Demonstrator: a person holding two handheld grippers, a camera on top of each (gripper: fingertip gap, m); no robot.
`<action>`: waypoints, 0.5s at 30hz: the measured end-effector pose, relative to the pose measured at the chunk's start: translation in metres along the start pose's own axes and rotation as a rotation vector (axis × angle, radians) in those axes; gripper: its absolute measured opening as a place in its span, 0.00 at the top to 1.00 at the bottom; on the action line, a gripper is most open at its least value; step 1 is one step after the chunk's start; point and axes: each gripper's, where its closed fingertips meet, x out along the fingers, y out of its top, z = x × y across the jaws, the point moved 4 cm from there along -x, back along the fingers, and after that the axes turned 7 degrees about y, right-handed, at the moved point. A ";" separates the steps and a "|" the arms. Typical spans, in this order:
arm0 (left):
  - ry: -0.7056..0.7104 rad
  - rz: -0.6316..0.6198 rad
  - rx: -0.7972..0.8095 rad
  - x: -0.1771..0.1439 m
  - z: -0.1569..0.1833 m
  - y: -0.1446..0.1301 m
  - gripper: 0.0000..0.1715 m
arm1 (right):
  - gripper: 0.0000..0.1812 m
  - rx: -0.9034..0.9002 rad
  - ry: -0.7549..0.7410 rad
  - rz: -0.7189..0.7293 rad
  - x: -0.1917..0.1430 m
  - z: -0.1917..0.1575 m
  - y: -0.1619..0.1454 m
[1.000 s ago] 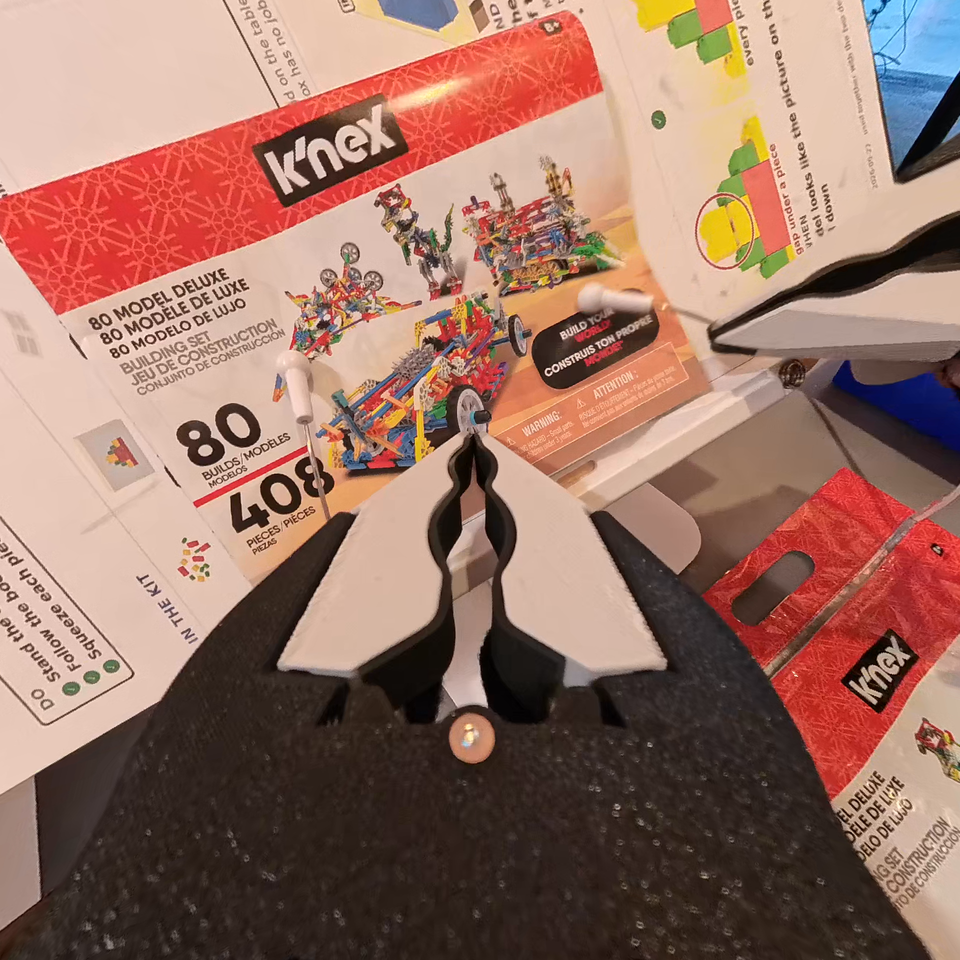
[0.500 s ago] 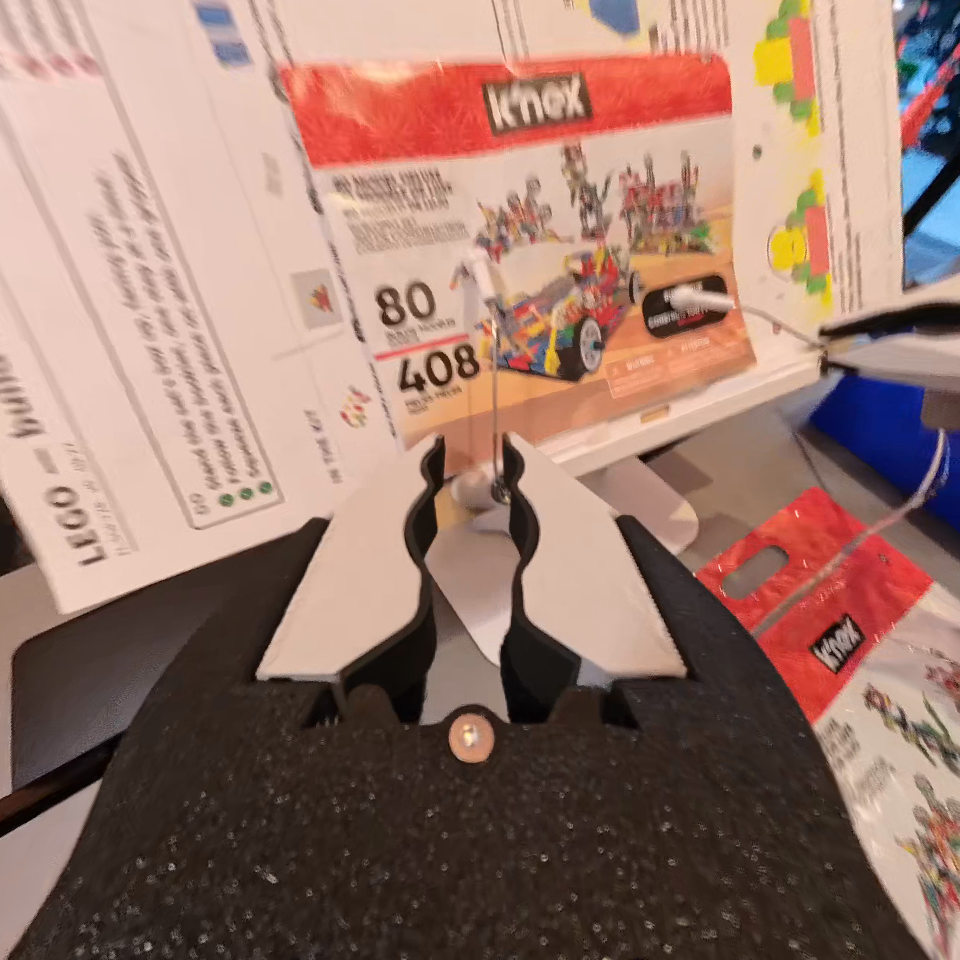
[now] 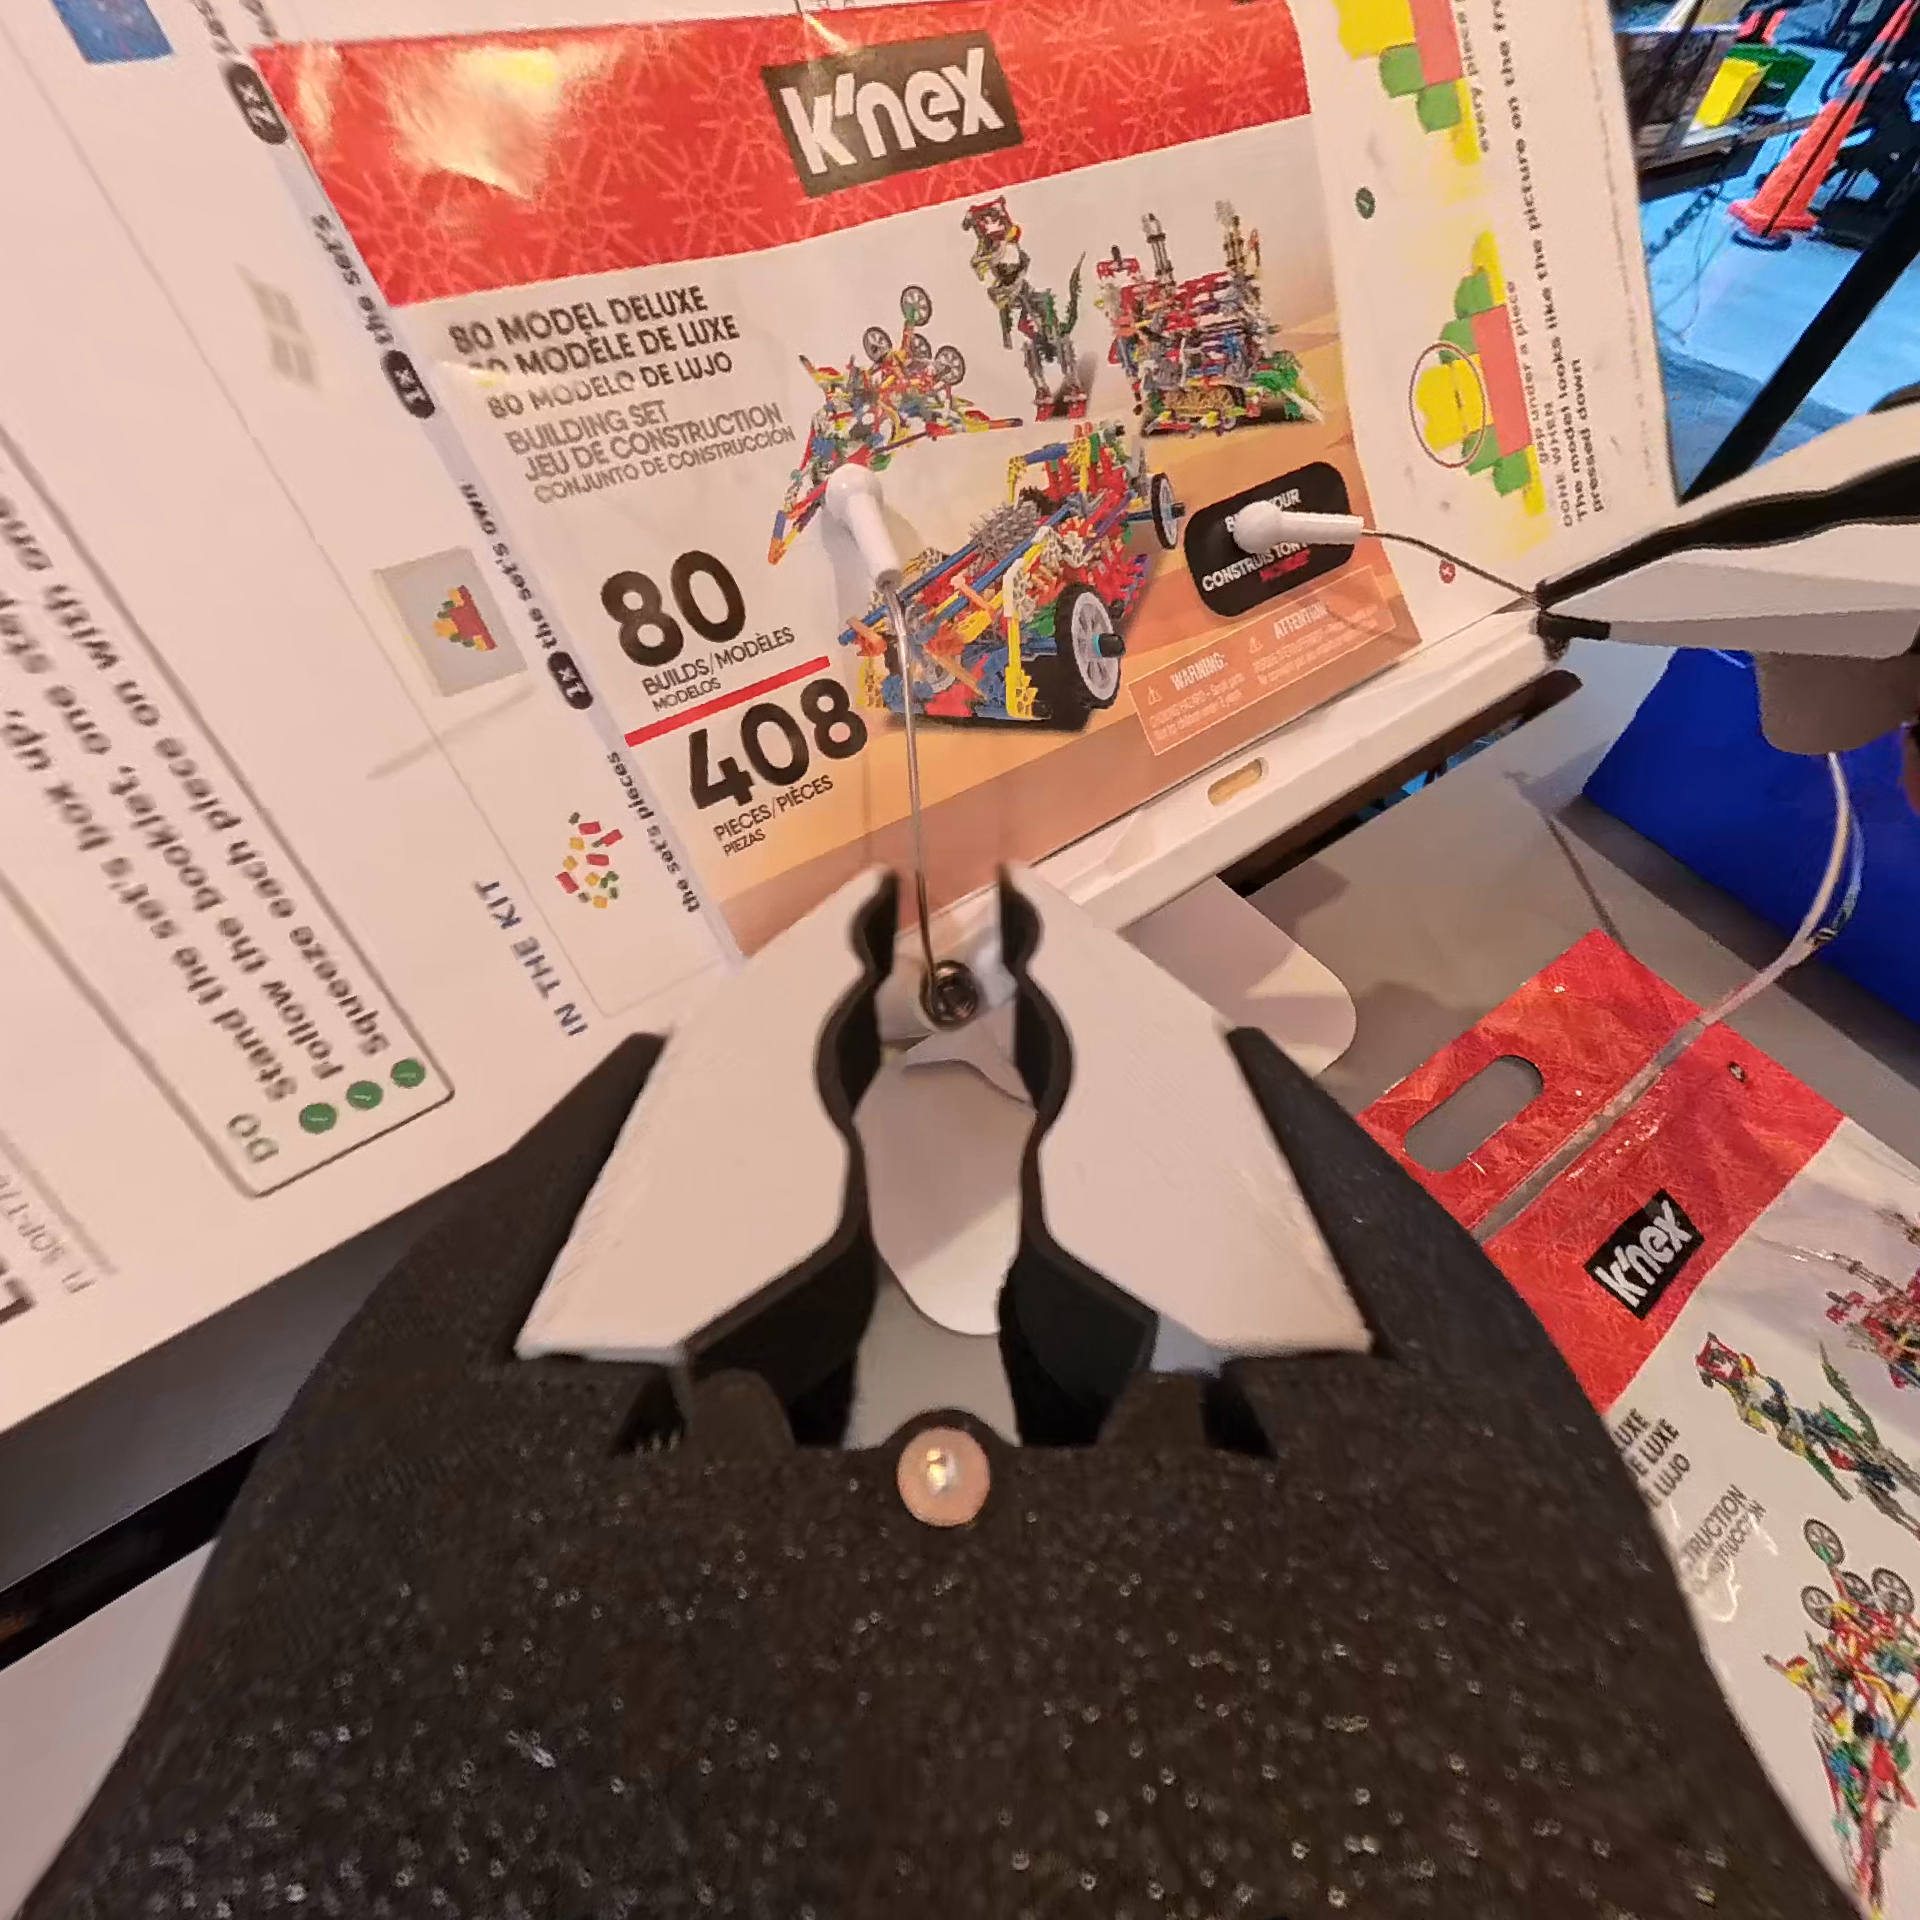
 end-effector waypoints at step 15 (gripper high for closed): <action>-0.215 -0.228 -0.104 -0.080 0.096 -0.096 0.59 | 0.82 0.112 0.099 -0.032 -0.110 -0.095 -0.059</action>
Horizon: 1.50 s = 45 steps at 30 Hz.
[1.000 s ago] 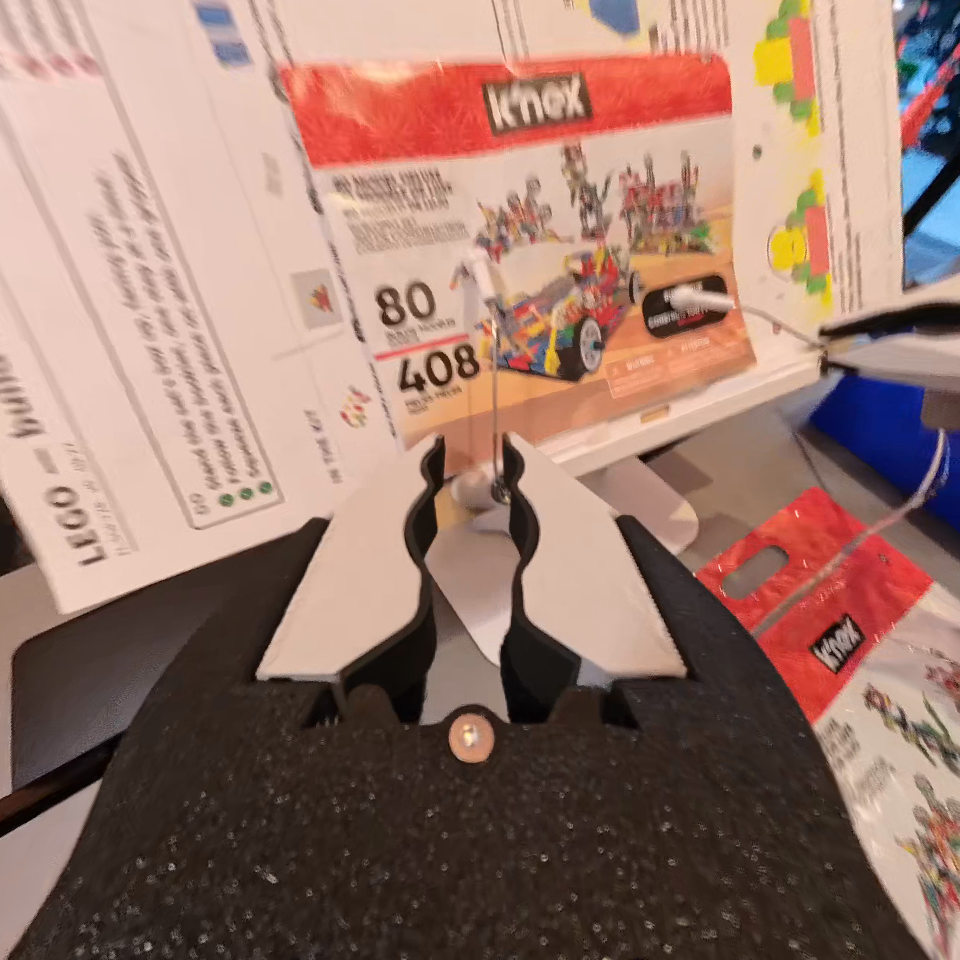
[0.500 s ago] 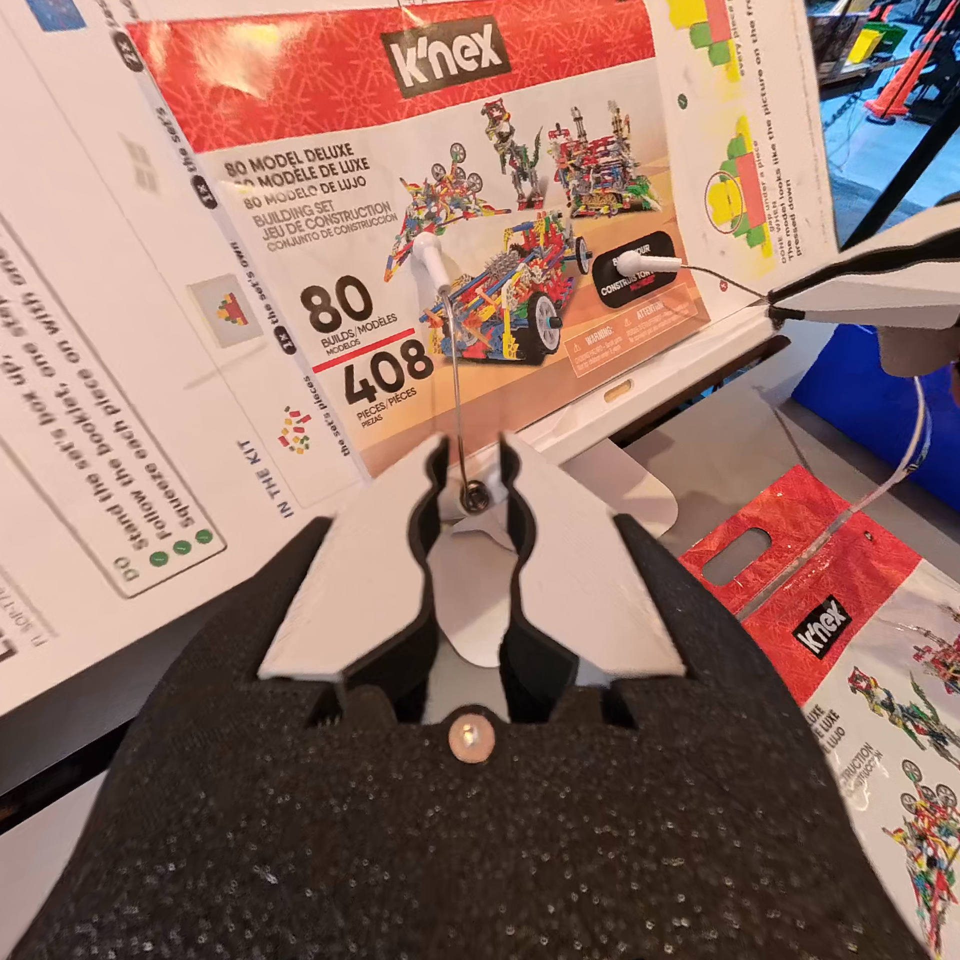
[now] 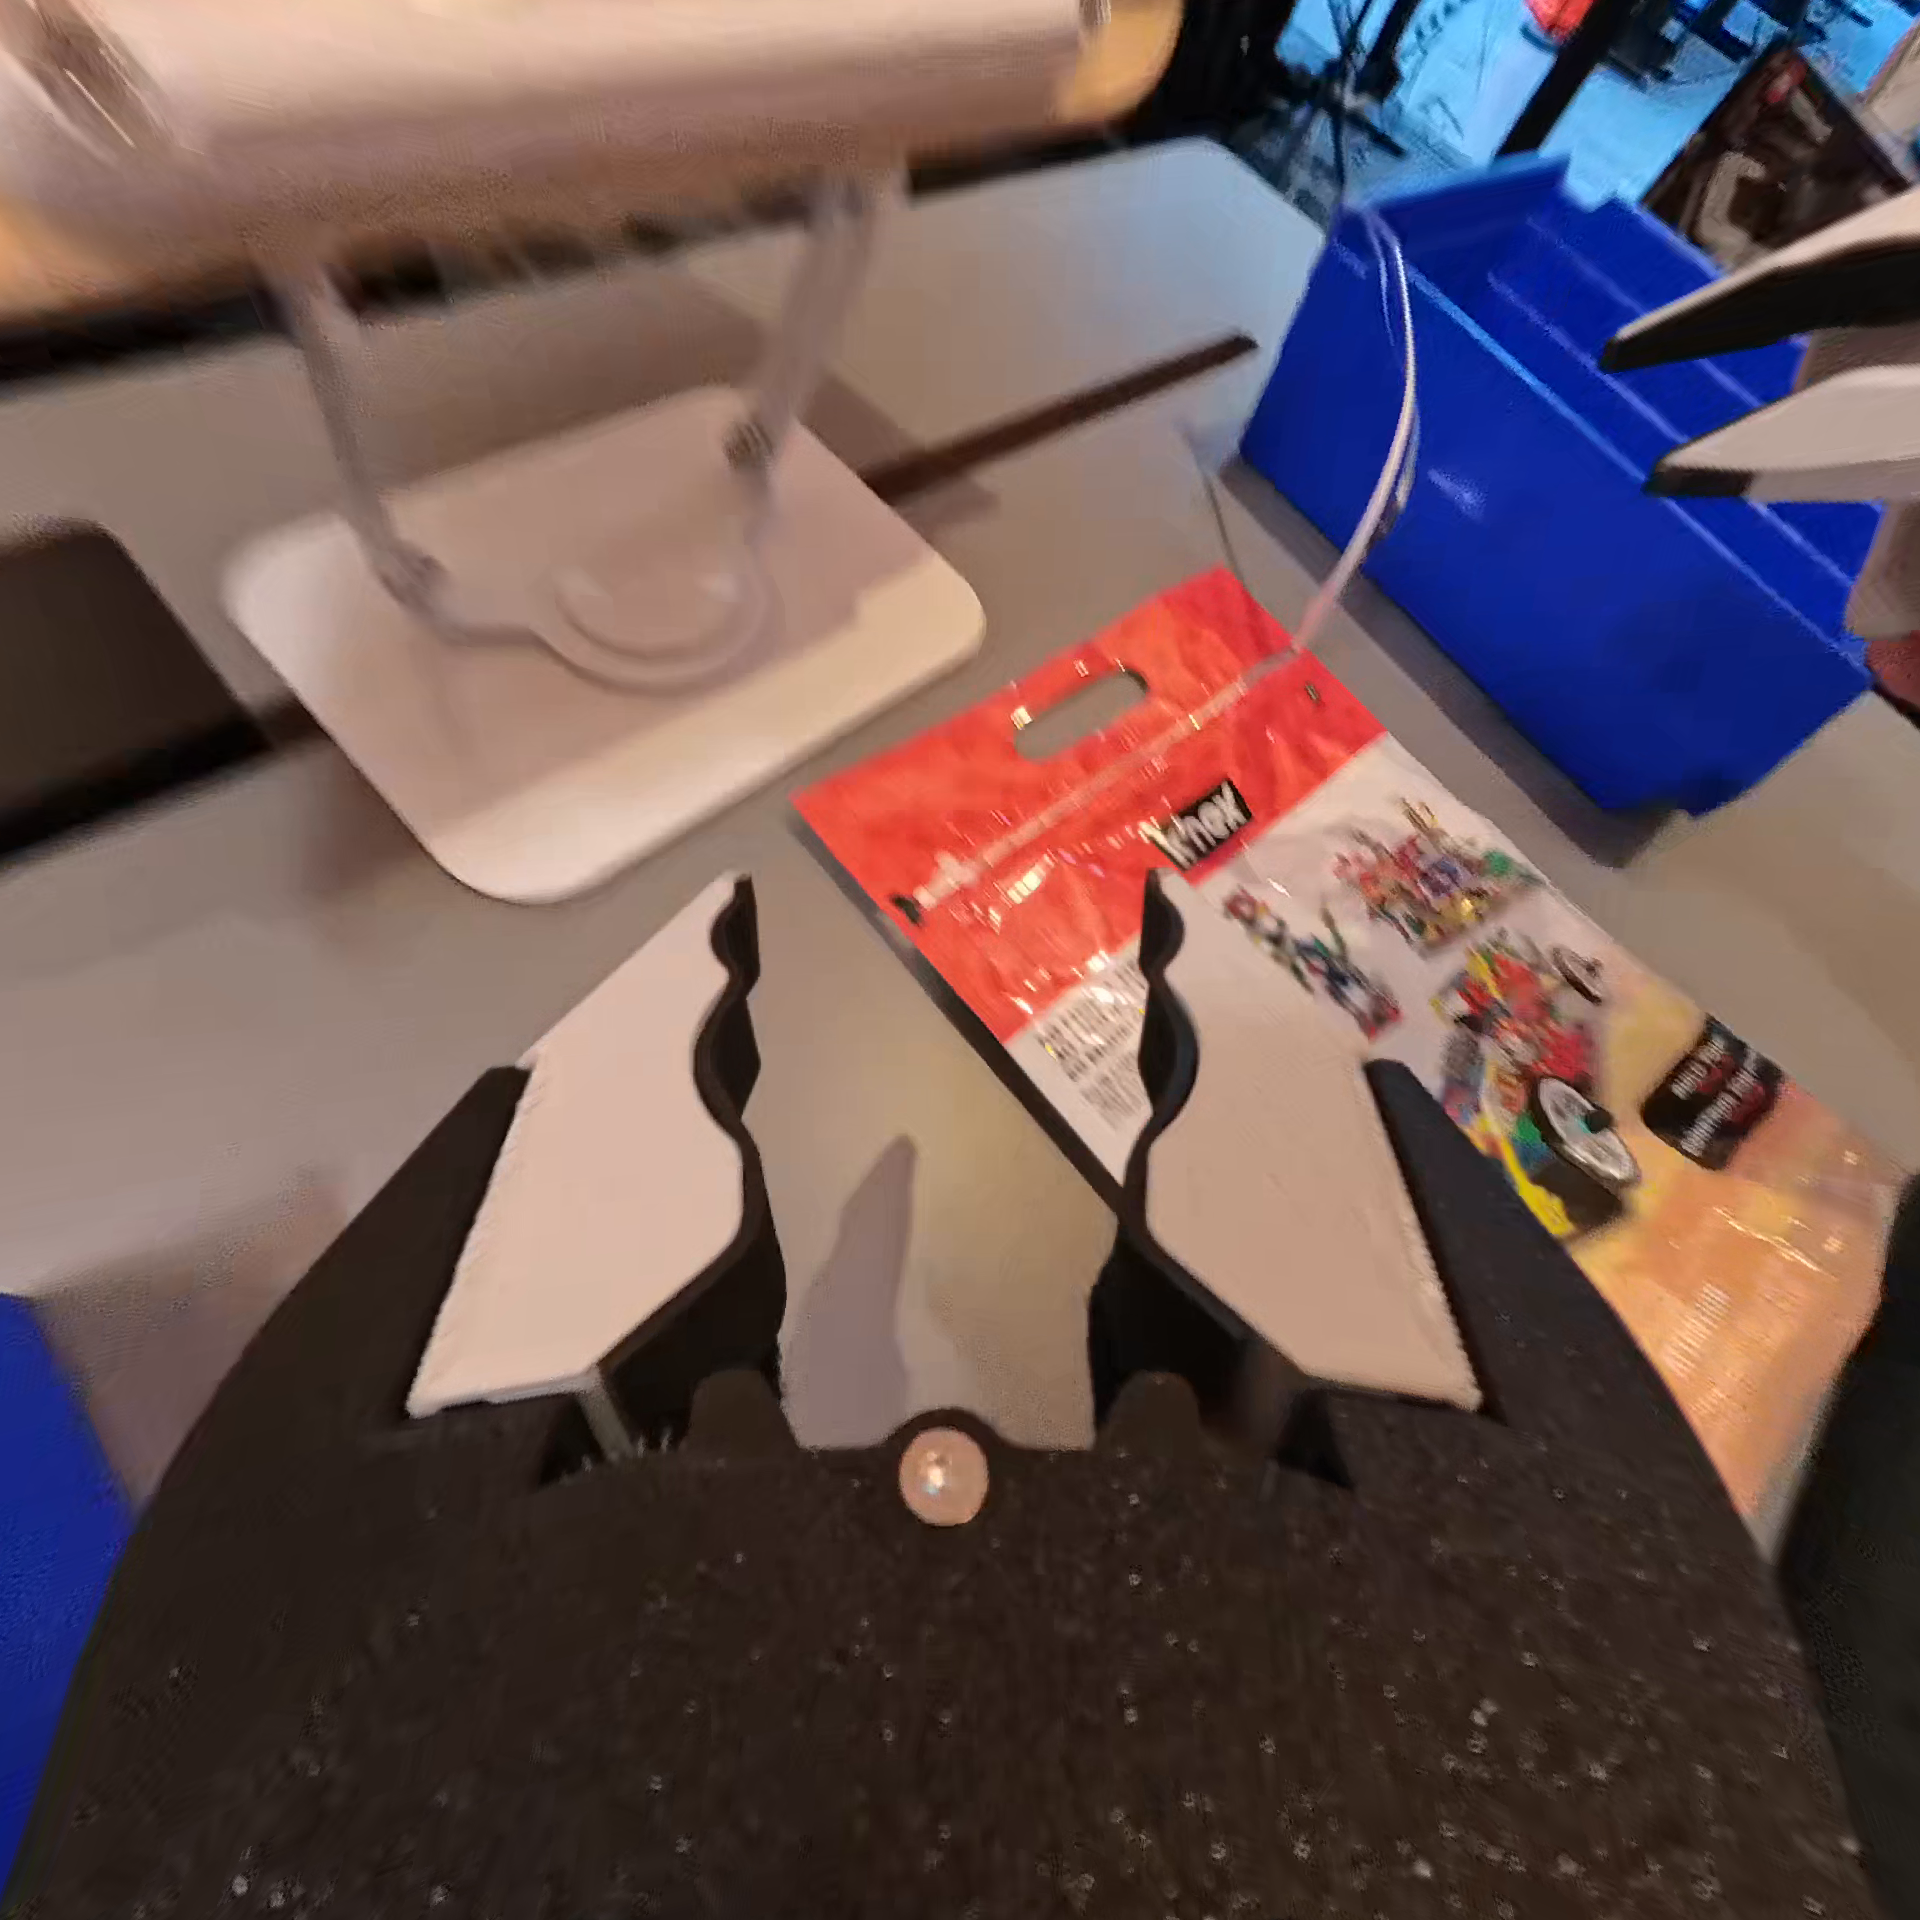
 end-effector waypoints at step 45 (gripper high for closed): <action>-0.592 0.012 -0.386 0.019 0.091 -0.060 1.00 | 0.82 0.220 0.115 0.039 -0.008 -0.105 -0.150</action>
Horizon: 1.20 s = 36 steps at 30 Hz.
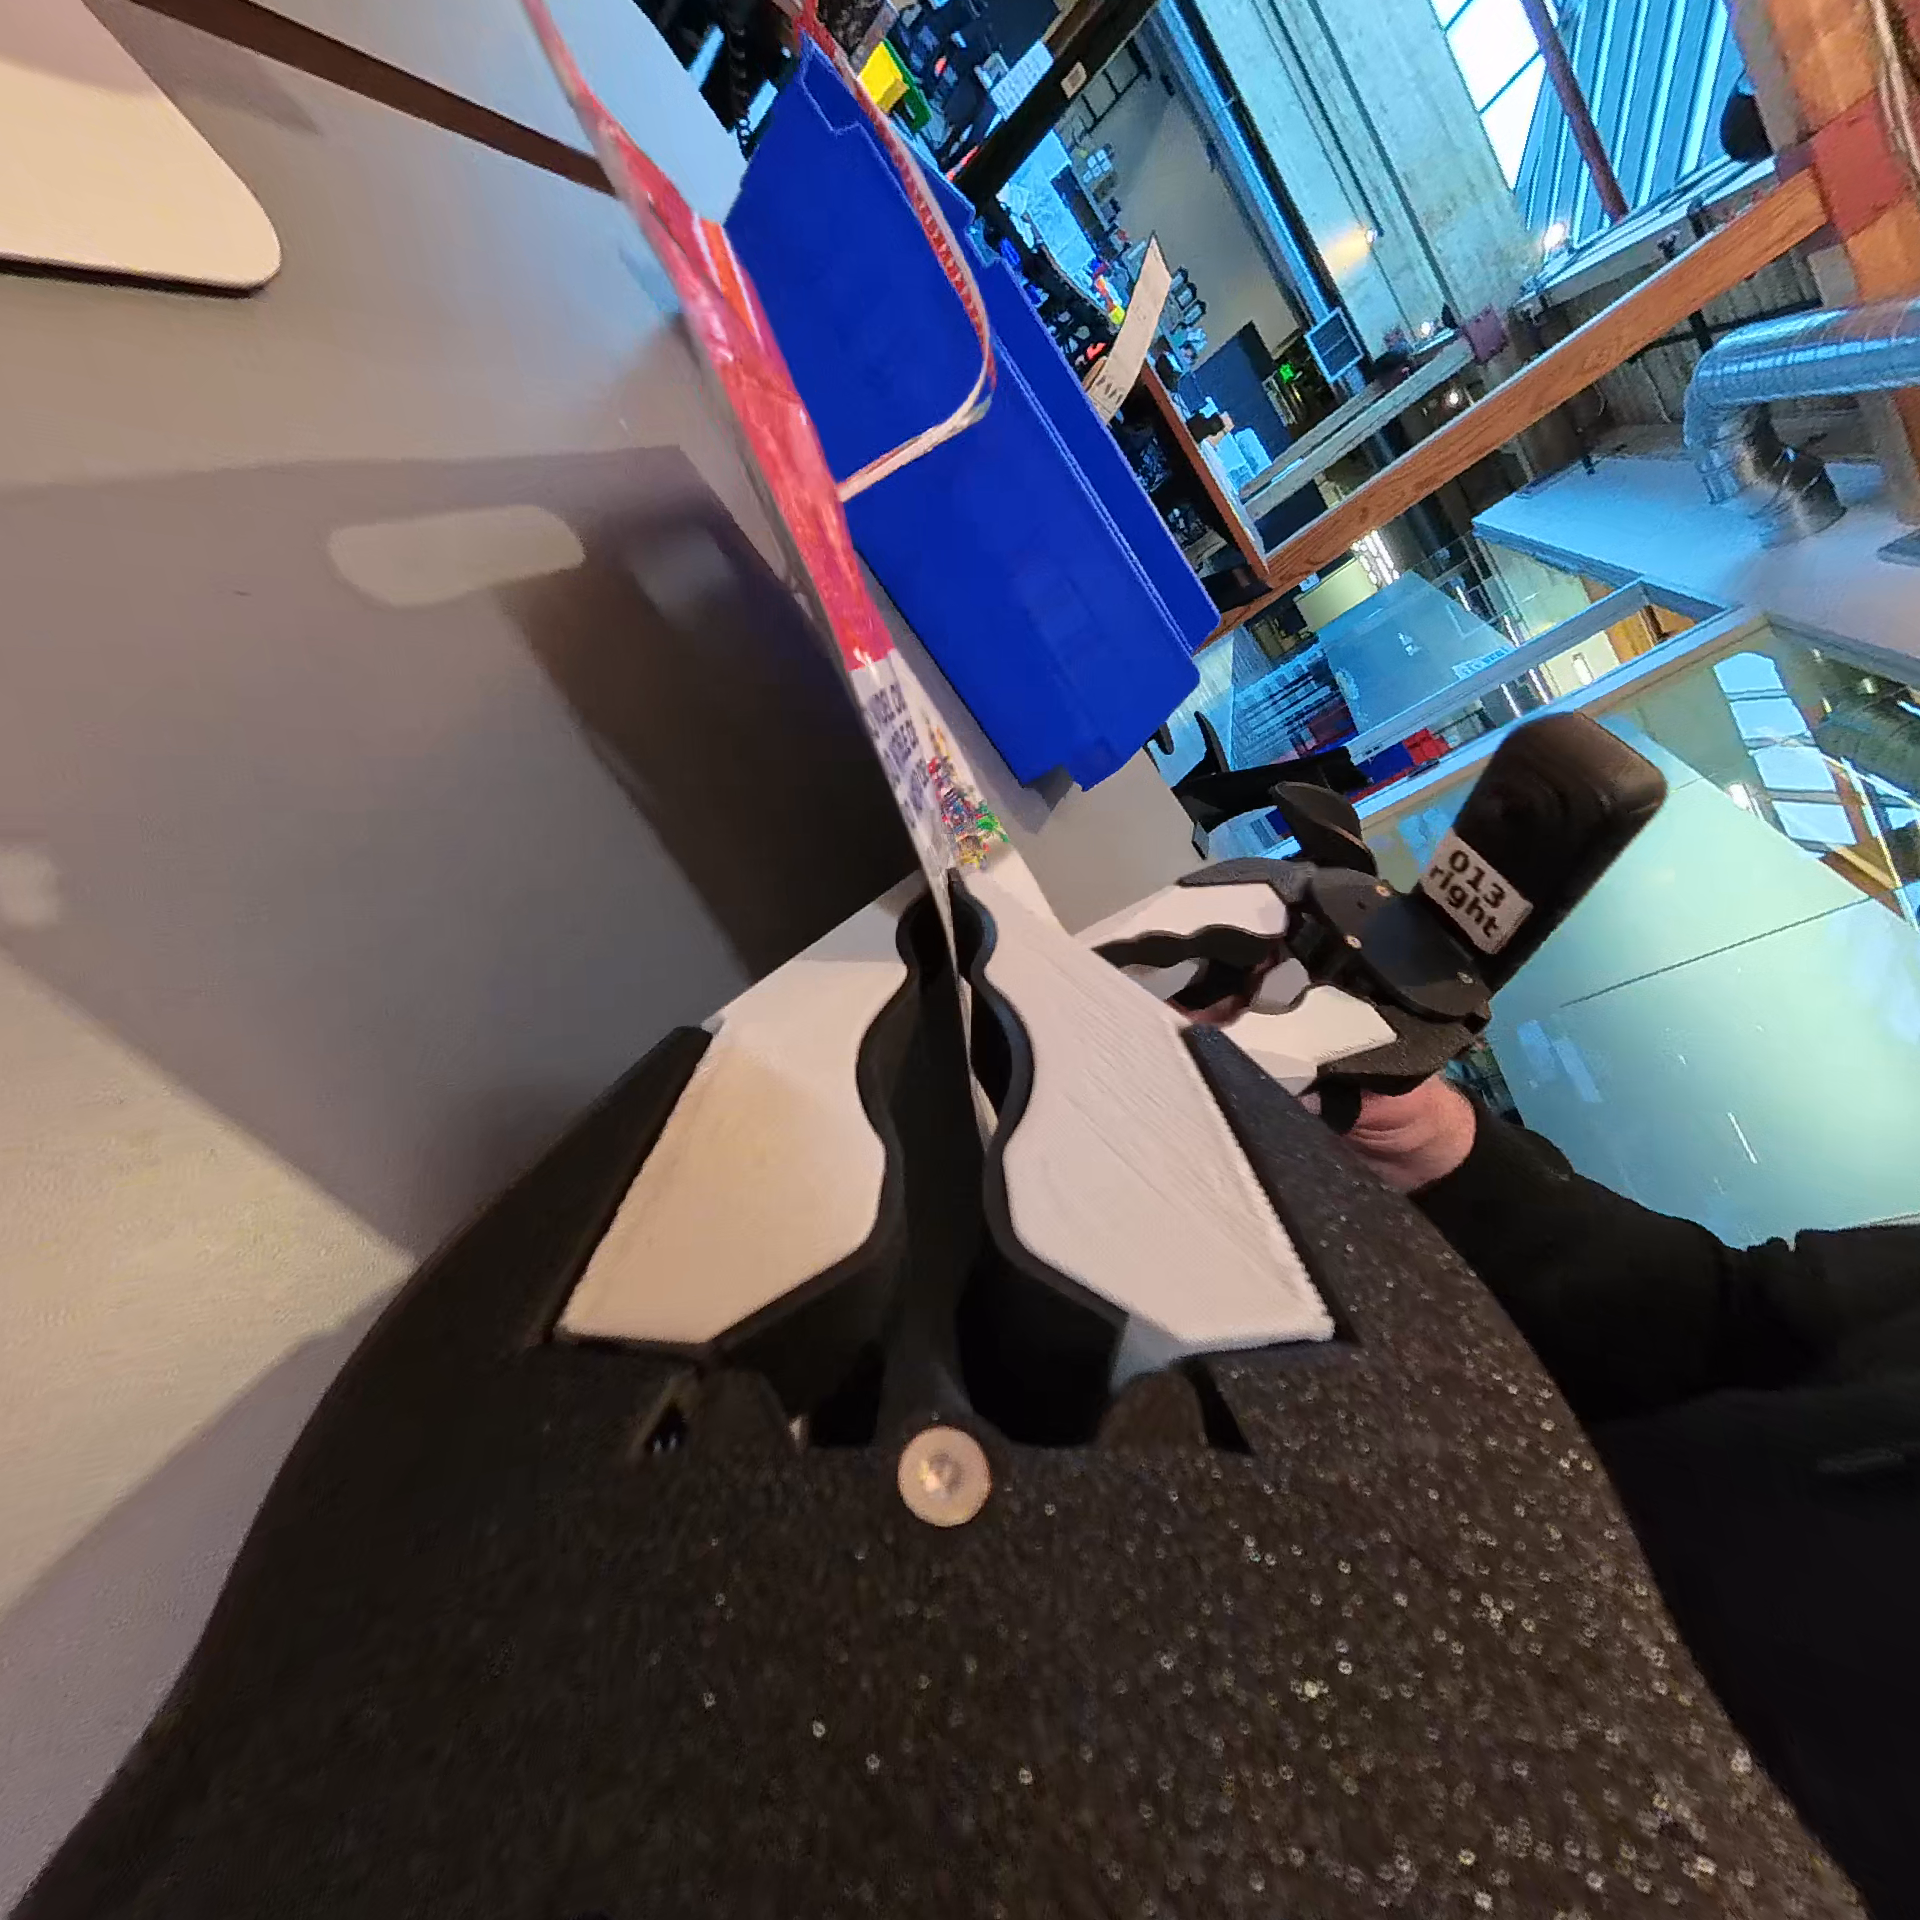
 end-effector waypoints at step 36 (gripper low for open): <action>-0.070 0.160 0.450 -0.052 0.032 0.033 1.00 | 0.69 0.106 -0.146 0.126 -0.022 0.026 0.013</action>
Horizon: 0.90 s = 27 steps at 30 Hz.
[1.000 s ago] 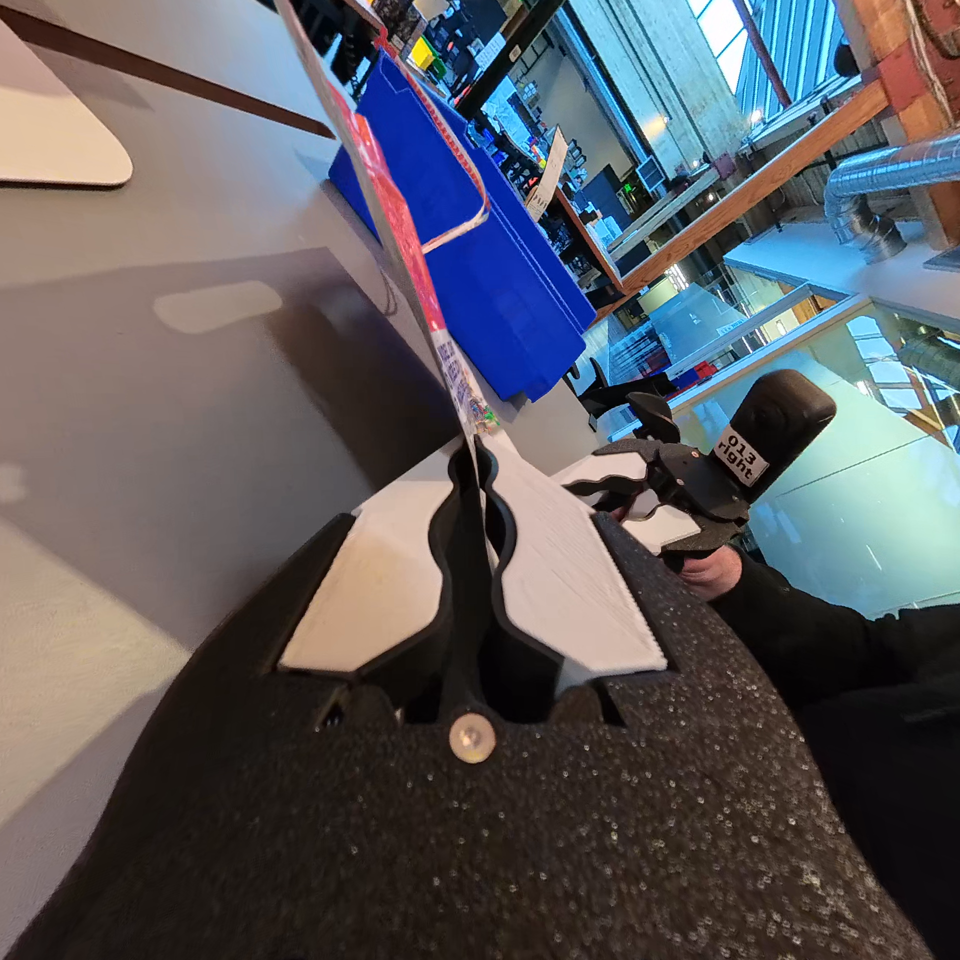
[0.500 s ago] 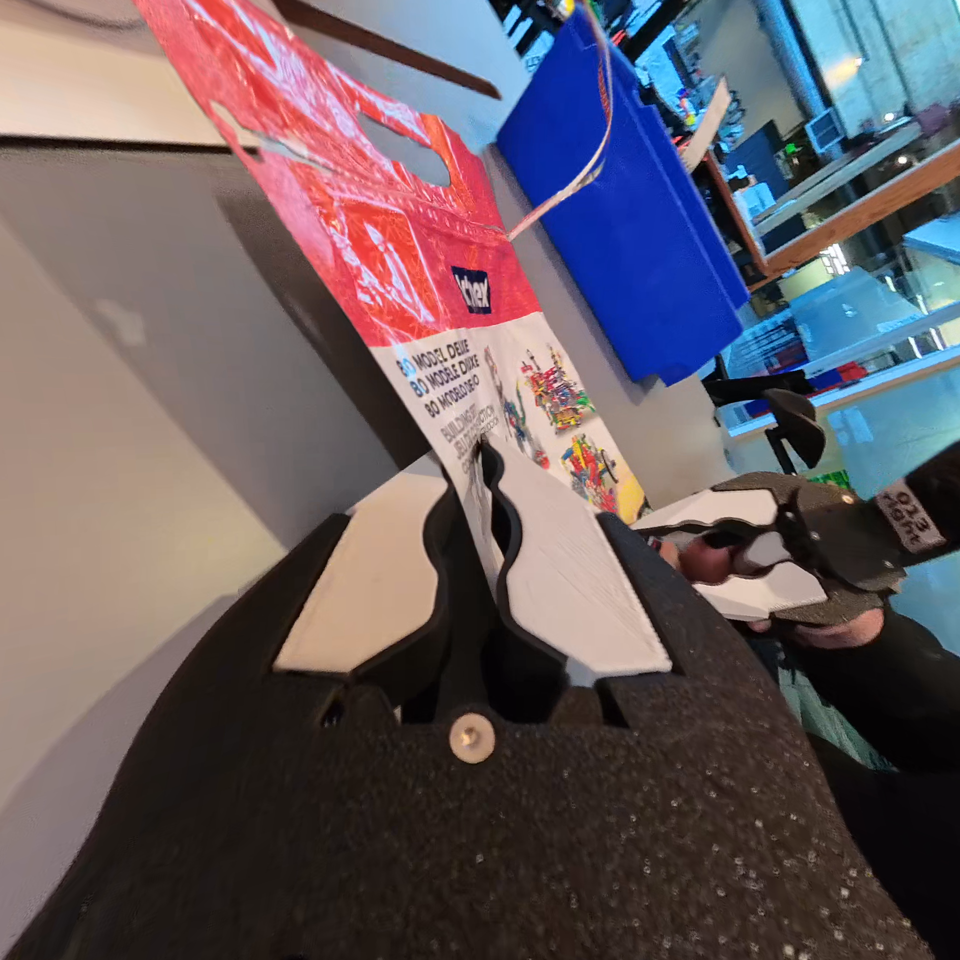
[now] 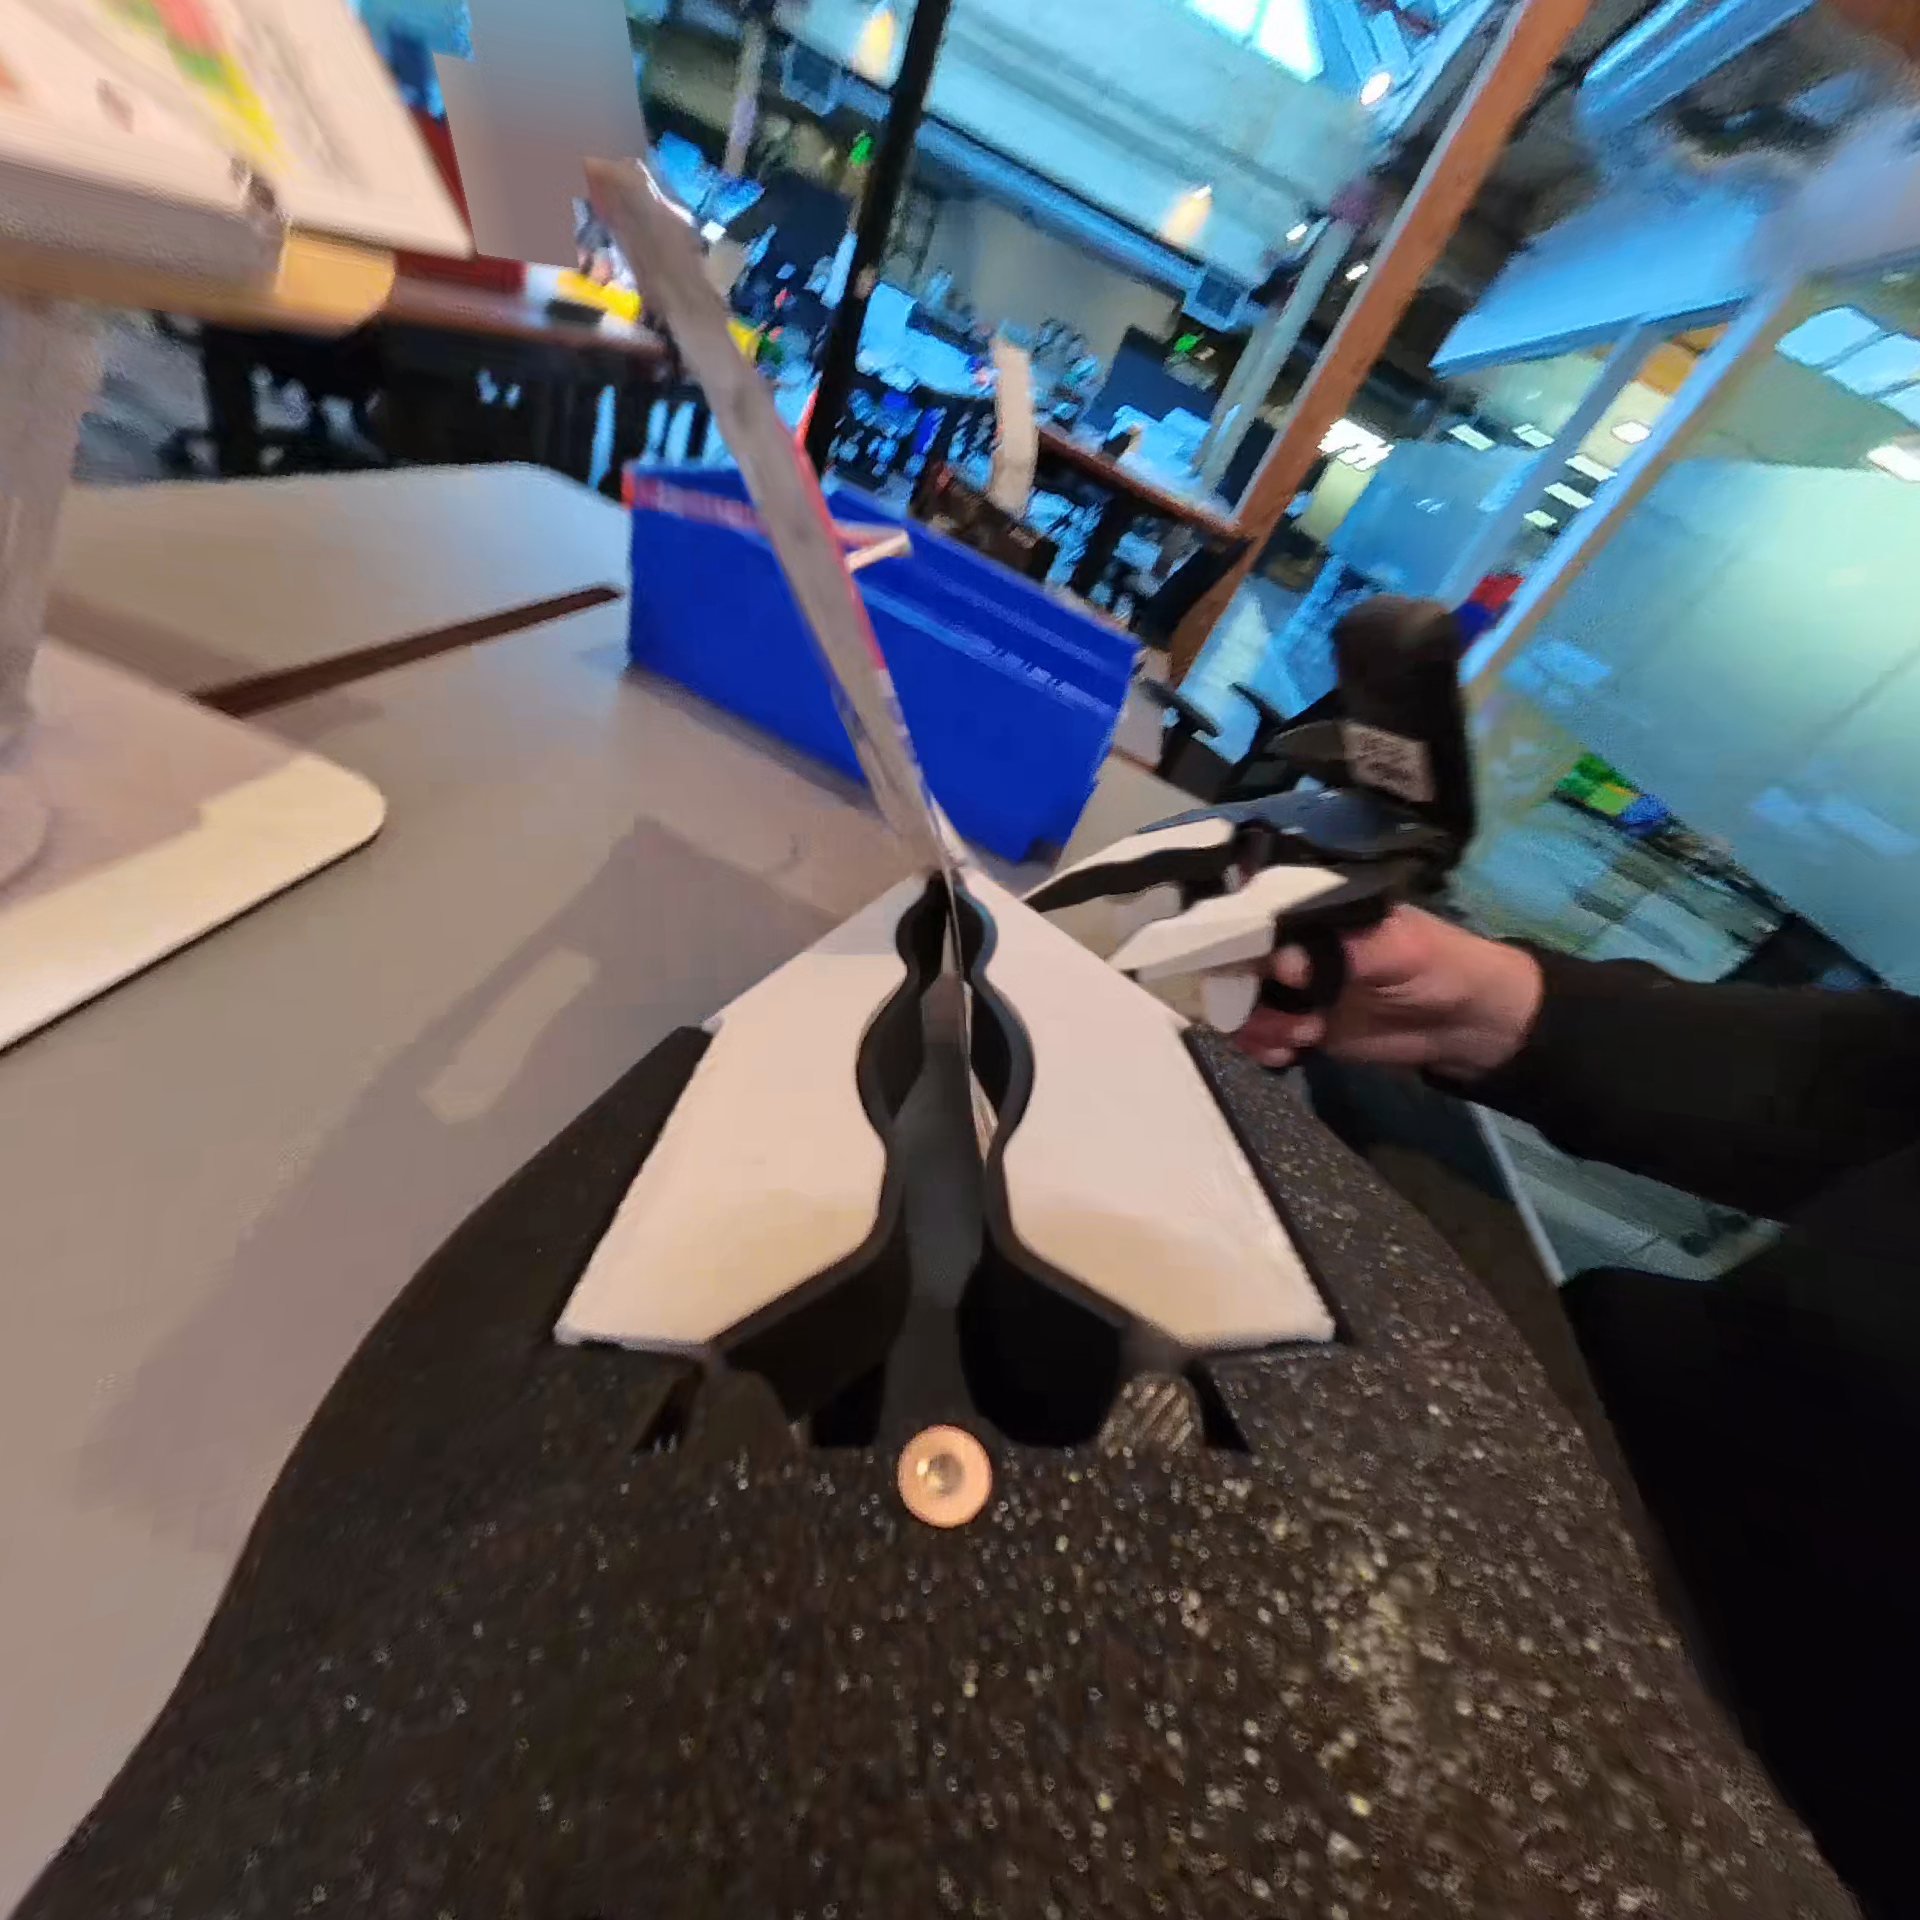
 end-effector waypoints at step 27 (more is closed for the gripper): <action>-0.150 0.235 -0.332 -0.031 -0.016 0.038 1.00 | 0.99 0.400 0.491 0.272 -0.032 -0.012 0.031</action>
